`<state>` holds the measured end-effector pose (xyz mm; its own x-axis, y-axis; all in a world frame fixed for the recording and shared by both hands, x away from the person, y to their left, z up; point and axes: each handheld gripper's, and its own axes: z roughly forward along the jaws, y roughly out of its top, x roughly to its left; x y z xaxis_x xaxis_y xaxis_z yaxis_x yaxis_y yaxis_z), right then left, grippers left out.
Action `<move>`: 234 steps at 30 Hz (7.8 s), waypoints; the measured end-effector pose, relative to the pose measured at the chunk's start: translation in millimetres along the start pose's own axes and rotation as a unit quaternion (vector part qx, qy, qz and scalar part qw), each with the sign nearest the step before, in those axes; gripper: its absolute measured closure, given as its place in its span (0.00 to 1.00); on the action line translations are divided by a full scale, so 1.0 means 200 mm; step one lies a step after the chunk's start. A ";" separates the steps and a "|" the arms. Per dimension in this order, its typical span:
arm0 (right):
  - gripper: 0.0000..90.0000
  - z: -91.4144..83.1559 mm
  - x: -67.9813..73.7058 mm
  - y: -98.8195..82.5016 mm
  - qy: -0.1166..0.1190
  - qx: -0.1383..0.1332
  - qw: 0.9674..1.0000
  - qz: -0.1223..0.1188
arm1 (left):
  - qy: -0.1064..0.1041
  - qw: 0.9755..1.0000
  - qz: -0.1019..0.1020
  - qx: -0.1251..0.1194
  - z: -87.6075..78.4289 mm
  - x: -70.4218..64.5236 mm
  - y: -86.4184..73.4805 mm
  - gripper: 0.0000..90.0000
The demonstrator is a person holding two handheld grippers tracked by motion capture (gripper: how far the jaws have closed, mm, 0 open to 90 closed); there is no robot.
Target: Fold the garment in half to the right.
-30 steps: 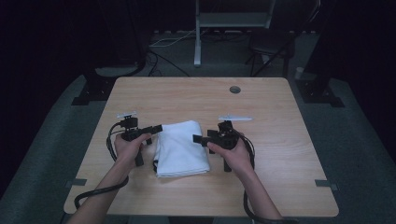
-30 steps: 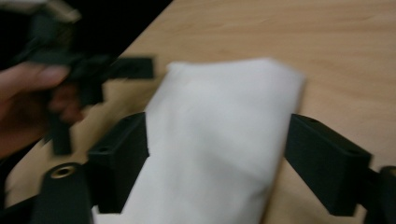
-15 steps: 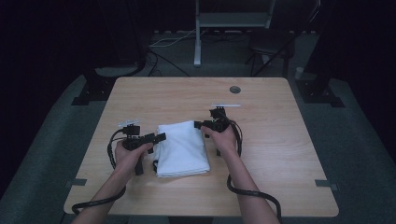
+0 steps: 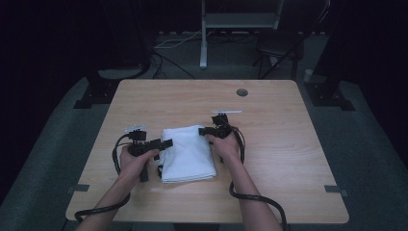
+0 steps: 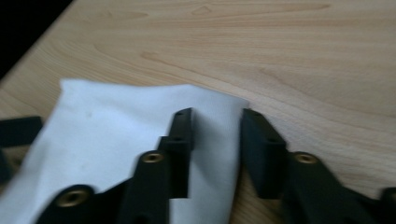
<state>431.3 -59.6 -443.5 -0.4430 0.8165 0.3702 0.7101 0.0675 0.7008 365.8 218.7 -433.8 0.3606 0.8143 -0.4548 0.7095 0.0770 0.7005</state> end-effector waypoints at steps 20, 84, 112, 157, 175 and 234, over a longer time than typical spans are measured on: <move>0.95 -0.20 -0.14 -0.02 -0.084 -0.038 0.996 -0.016 | -0.017 0.999 0.026 0.010 0.01 -0.04 -0.01 0.39; 0.51 -0.51 0.12 -0.41 0.005 0.028 0.989 -0.148 | -0.123 0.984 0.110 -0.065 -0.02 -0.34 -0.08 0.50; 0.45 -0.58 0.09 -0.43 0.011 0.019 0.992 -0.127 | -0.084 0.990 0.105 0.038 0.09 -0.29 -0.18 0.53; 0.15 -0.84 -0.12 -0.51 -0.010 -0.114 0.989 -0.091 | -0.022 0.988 0.116 -0.102 -0.32 -0.14 -0.15 0.32; 0.15 -0.95 -0.22 -0.54 -0.030 -0.151 0.986 -0.069 | 0.025 0.982 0.117 -0.149 -0.46 0.02 -0.01 0.19; 0.15 -1.18 -0.35 -0.58 -0.071 -0.198 0.975 -0.071 | 0.126 0.949 0.139 -0.253 -1.04 0.28 -0.27 0.19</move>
<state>250.3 -260.2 -406.0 -0.4205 0.8885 0.1837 0.3686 -0.0178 0.9294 222.2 381.2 -382.1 0.2888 0.9507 -0.1126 0.2048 0.0536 0.9773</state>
